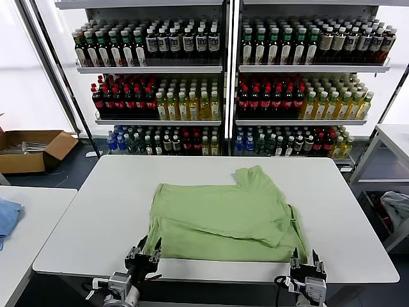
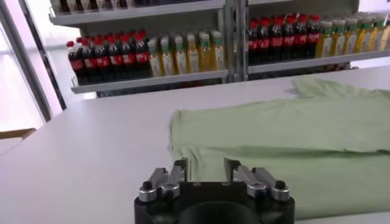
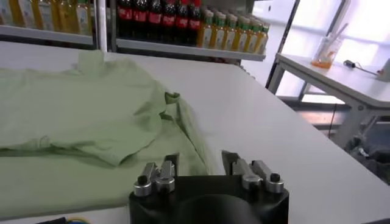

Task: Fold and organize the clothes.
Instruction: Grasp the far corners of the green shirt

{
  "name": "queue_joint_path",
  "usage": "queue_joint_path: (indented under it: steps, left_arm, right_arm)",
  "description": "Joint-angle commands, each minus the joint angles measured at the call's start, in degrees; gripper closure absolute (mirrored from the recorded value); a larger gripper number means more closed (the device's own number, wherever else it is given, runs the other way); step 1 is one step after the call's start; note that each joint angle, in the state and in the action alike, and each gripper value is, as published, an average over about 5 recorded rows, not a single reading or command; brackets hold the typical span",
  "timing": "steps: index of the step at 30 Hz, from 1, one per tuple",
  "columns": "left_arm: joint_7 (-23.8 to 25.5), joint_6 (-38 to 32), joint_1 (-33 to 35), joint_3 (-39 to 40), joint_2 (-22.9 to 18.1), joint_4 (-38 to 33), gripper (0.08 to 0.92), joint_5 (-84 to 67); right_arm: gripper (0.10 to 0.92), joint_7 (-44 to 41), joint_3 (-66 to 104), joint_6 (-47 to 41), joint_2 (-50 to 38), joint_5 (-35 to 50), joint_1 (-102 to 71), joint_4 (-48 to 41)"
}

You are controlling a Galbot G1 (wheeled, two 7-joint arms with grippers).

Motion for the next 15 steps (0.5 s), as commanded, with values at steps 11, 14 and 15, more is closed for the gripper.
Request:
queue_joint_path:
  steps: [11, 14, 15]
  left_arm:
    - [0.5, 0.6, -6.7, -3.1, -0.9, 5.8, 0.195, -2.5]
    - [0.5, 0.9, -7.8, -3.2, -0.7, 6.6, 0.180, -3.2]
    - [0.5, 1.0, -8.2, -3.2, -0.6, 6.8, 0.178, -3.5]
  right_arm:
    - [0.203, -1.5, 0.8, -2.8, 0.1, -2.6, 13.8, -9.6]
    - [0.203, -1.6, 1.3, -3.1, 0.0, -2.2, 15.6, -10.9]
    - [0.203, -1.6, 1.4, -3.1, 0.0, -2.1, 16.0, -11.1]
